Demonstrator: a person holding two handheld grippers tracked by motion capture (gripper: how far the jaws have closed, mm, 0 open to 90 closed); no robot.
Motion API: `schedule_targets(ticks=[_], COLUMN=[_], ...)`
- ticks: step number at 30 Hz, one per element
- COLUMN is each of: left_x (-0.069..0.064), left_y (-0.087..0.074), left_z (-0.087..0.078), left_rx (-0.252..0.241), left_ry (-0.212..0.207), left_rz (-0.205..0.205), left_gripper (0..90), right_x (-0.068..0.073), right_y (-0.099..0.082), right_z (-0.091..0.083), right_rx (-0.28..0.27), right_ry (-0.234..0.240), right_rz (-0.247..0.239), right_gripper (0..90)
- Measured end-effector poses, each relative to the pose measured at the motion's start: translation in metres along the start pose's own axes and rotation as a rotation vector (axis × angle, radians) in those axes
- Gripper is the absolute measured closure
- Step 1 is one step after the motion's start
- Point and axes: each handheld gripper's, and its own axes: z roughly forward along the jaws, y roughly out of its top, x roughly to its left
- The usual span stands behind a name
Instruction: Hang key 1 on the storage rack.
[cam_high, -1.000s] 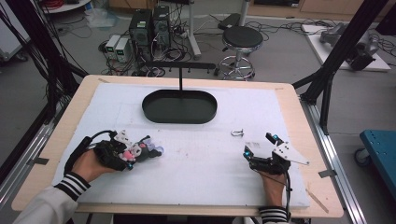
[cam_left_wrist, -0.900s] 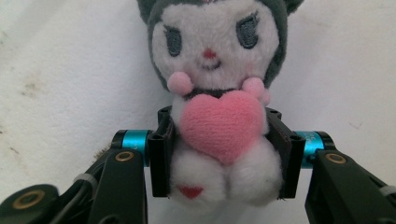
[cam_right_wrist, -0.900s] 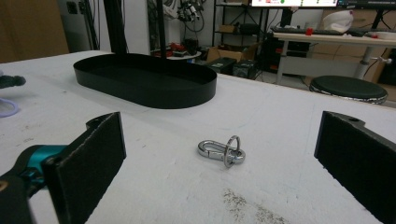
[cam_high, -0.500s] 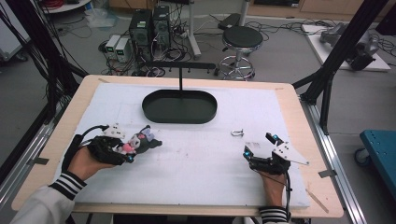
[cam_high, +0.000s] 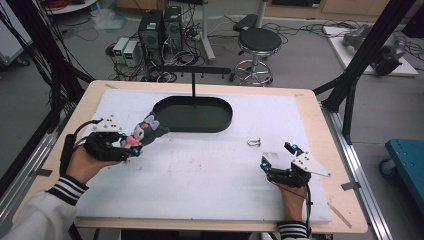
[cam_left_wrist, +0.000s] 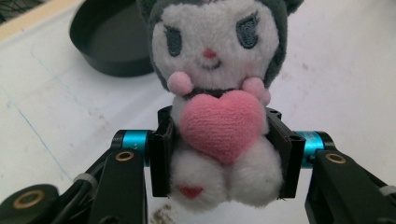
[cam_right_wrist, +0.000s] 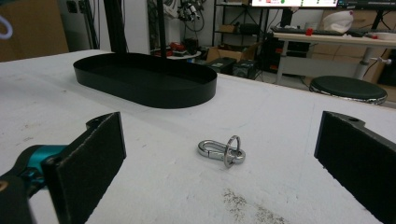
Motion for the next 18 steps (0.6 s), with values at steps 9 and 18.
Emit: schedule_targets(ticks=[9,18], left_x=[0.01,0.018], left_y=[0.021,0.041], left_z=[-0.005,-0.008], left_rx=[-0.05,-0.079], left_ry=[0.02,0.064], left_rz=[-0.014,-0.011], left_gripper=[52.1,52.2], right_x=[0.0,0.0], right_y=[0.0,0.0], right_z=[0.0,0.0], right_rx=[0.002,0.0], right_ry=[0.003,0.001], right_rz=[0.007,0.003], right_gripper=[1.2,1.2])
